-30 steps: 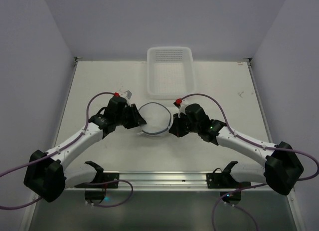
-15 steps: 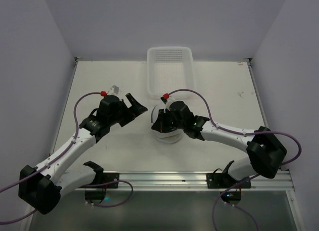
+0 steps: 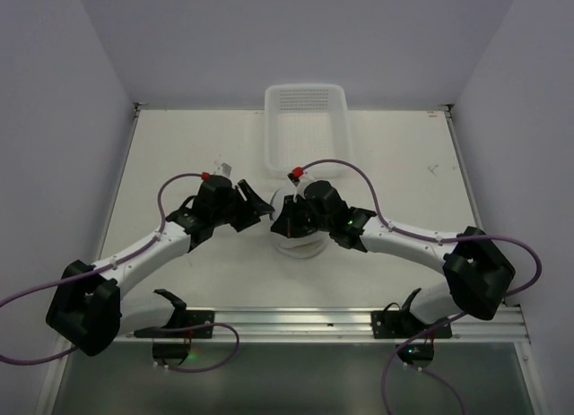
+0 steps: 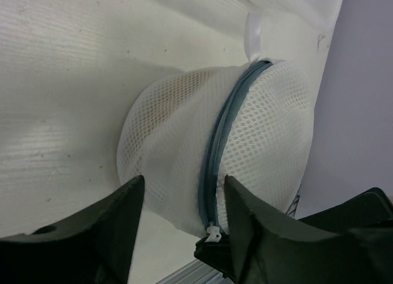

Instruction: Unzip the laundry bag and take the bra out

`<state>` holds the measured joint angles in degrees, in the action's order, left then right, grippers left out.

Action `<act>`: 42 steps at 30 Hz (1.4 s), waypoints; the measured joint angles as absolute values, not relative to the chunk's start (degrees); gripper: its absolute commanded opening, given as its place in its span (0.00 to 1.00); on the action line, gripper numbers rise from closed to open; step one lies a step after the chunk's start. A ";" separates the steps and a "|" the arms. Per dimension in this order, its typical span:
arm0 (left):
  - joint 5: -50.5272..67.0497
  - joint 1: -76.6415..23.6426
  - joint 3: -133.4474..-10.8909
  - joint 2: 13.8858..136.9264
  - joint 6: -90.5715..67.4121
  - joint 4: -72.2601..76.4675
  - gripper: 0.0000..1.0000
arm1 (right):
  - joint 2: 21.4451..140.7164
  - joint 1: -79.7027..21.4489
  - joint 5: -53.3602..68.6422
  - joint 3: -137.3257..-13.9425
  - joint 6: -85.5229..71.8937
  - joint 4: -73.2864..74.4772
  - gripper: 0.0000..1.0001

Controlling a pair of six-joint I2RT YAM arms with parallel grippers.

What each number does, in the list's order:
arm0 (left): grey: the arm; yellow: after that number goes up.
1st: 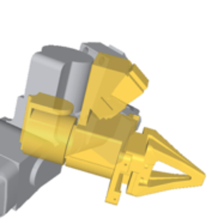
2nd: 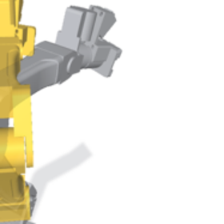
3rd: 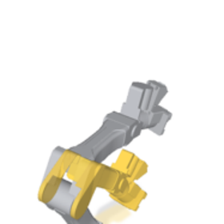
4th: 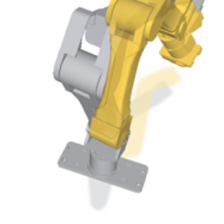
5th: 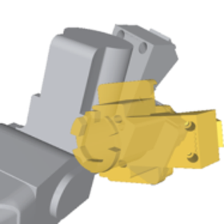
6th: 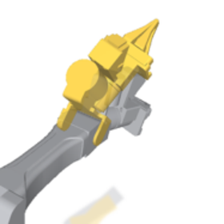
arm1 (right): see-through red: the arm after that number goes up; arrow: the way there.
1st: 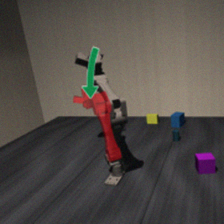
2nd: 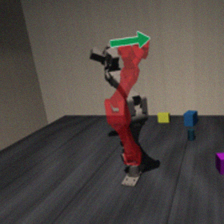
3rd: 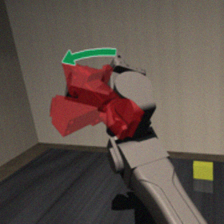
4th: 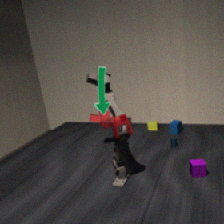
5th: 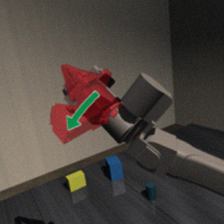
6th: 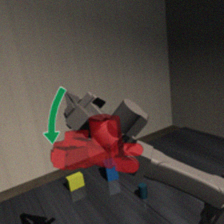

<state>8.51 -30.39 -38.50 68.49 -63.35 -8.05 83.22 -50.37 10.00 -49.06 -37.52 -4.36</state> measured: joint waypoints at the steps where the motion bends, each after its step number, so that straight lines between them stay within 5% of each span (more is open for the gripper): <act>1: 8.82 -30.46 -38.50 69.01 -63.44 -7.29 0.49 | 83.00 -50.37 9.96 -49.06 -37.52 -4.25 0.00; 8: 10.48 -32.08 -38.50 71.48 -63.90 -3.79 0.00 | 80.31 -50.37 8.51 -47.22 -37.30 -3.38 0.00; 16: 10.96 -31.29 -39.11 71.16 -60.42 -6.33 0.00 | 69.76 -48.93 5.30 -39.66 -36.84 1.45 0.00; 22: 10.61 -29.23 -40.18 69.63 -52.97 -11.16 0.00 | 59.07 -36.03 3.46 -36.71 -36.23 10.44 0.00; 28: 11.14 -27.51 -43.03 70.74 -42.22 -16.21 0.00 | 60.93 -33.80 4.56 -38.57 -33.85 14.20 0.00; 32: 11.14 -26.44 -49.45 75.55 -37.23 -19.44 0.09 | 66.24 -36.51 9.10 -40.23 -33.93 13.43 0.00; 35: 11.22 -25.82 -56.93 79.94 -34.68 -21.19 0.37 | 70.28 -40.91 11.60 -42.39 -34.48 12.34 0.00; 36: 11.22 -25.63 -58.98 81.08 -34.35 -21.12 0.58 | 71.16 -42.19 12.05 -43.05 -34.70 11.92 0.00; 39: 11.03 -24.71 -65.14 83.88 -32.75 -22.17 0.96 | 71.48 -43.86 13.04 -43.48 -35.55 10.61 0.01; 42: 10.59 -24.03 -66.52 83.55 -33.43 -22.65 1.00 | 70.74 -43.77 12.82 -43.51 -36.12 10.28 0.08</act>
